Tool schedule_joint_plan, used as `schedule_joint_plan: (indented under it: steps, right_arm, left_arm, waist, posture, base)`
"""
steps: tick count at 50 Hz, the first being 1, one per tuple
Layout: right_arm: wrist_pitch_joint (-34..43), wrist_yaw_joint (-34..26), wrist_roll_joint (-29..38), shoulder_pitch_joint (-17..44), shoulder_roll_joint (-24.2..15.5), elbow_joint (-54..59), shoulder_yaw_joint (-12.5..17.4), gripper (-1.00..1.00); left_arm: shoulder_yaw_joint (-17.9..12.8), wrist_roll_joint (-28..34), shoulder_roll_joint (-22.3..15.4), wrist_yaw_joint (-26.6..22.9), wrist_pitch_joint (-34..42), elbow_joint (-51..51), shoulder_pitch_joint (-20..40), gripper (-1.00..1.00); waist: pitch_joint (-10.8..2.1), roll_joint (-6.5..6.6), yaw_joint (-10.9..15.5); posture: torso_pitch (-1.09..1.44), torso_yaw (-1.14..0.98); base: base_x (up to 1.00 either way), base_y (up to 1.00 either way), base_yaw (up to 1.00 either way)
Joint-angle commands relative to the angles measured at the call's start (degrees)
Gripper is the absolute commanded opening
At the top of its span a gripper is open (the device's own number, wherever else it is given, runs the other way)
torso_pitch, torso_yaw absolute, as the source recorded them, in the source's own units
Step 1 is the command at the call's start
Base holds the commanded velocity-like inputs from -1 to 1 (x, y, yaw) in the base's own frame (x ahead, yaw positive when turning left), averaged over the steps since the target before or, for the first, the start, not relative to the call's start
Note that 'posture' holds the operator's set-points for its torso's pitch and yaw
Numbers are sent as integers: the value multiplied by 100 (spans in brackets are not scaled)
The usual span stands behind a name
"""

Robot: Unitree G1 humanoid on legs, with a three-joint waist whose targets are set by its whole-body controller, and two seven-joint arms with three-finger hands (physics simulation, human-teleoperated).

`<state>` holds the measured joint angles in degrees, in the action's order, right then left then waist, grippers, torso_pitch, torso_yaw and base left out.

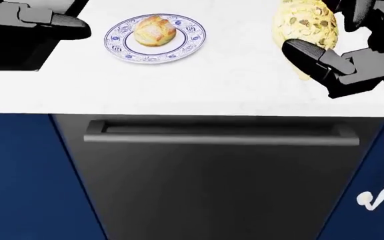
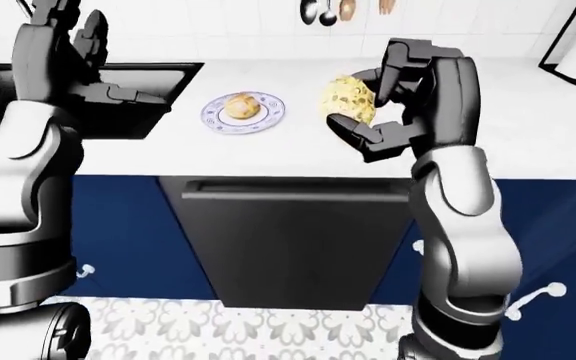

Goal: Place the pastries on the plates.

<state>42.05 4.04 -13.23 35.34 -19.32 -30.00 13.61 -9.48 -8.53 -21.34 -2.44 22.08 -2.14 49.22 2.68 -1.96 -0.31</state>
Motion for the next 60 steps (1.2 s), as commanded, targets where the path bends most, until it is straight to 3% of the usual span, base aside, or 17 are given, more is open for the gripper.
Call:
schedule_joint_plan:
  steps: [1, 7, 10, 12, 13, 22, 25, 27, 30, 37, 39, 41, 42, 44, 50, 53, 60]
  right_arm:
    - [-458, 100, 26, -67, 130, -266, 36, -100]
    - [-337, 203, -60, -313, 275, -853, 106, -100]
    - [-424, 237, -100, -576, 343, -1011, 73, -100]
    - [-432, 330, -202, -676, 397, -1101, 143, -100]
    - [-474, 353, -194, -729, 405, -1094, 119, -100]
    - [-464, 415, -212, -713, 410, -1105, 15, -100]
    - [-424, 429, -222, -678, 414, -1122, 7, -100]
    - [-362, 441, -236, -635, 415, -1150, 33, -100]
    - [-321, 438, -196, -653, 384, -1221, 23, -100]
    - [-189, 463, -257, -655, 356, -1396, 87, -100]
    - [-222, 471, -251, -661, 370, -1380, 74, -100]
    - [-228, 475, -239, -648, 369, -1370, 67, -100]
    - [-215, 476, -236, -643, 361, -1373, 71, -100]
    - [-182, 474, -254, -633, 352, -1404, 89, -100]
    - [-154, 467, -261, -653, 331, -1458, 98, -100]
    - [-122, 462, -270, -634, 313, -1483, 114, -100]
    - [-151, 451, -257, -624, 302, -1478, 116, -100]
  left_arm:
    - [-202, 19, 2, 91, -188, 330, -96, 100]
    - [-297, -89, 91, 132, -85, 1027, -776, 100]
    - [-251, -87, 180, 64, -226, 1138, -948, 100]
    - [-279, -56, 220, 84, -308, 1128, -980, 100]
    - [-270, -40, 224, 67, -365, 1145, -1000, 100]
    - [-308, 38, 234, 59, -435, 1092, -1101, 100]
    - [-324, 13, 228, 62, -402, 1128, -1139, 100]
    - [-326, 15, 226, 84, -376, 1133, -1152, 100]
    - [-316, 23, 223, 84, -357, 1176, -1157, 100]
    - [-383, -8, 189, 132, -267, 1333, -1226, 100]
    - [-369, 8, 181, 143, -278, 1327, -1212, 100]
    - [-352, 32, 183, 143, -306, 1287, -1202, 100]
    - [-350, 31, 189, 139, -305, 1278, -1198, 100]
    - [-355, 47, 181, 131, -316, 1280, -1210, 100]
    - [-419, 41, 122, 135, -267, 1340, -1212, 100]
    - [-426, 50, 100, 153, -264, 1343, -1203, 100]
    - [-429, 44, 94, 157, -252, 1340, -1196, 100]
  waist:
    - [-161, -73, 40]
    - [-56, 161, -49]
    - [-85, 468, -94]
    - [-242, 949, -92]
    - [-81, 593, -64]
    - [-87, 122, -29]
    - [-121, -176, -17]
    - [-106, -54, -62]
    - [-204, -117, -25]
    - [-139, 183, -60]
    - [-152, 454, -95]
    - [-293, 1030, -71]
    - [-121, 580, -39]
    - [-144, 576, -11]
    - [-37, 196, 8]
    - [-103, -77, 6]
    - [-126, -43, -110]
  posture:
    - [0, 0]
    - [0, 0]
    - [0, 0]
    - [0, 0]
    - [0, 0]
    - [0, 0]
    - [0, 0]
    - [0, 0]
    - [0, 0]
    - [0, 0]
    - [0, 0]
    - [0, 0]
    - [0, 0]
    - [0, 0]
    - [0, 0]
    - [0, 0]
    - [0, 0]
  base:
    - [0, 34, 0]
    - [0, 42, 0]
    - [0, 43, 0]
    - [1, 43, 0]
    - [2, 43, 0]
    - [2, 43, 0]
    - [3, 43, 0]
    - [3, 43, 0]
    - [3, 43, 0]
    - [3, 66, 0]
    - [3, 74, 0]
    - [3, 73, 0]
    - [5, 73, 0]
    - [6, 73, 0]
    - [8, 73, 0]
    - [11, 73, 0]
    - [21, 84, 0]
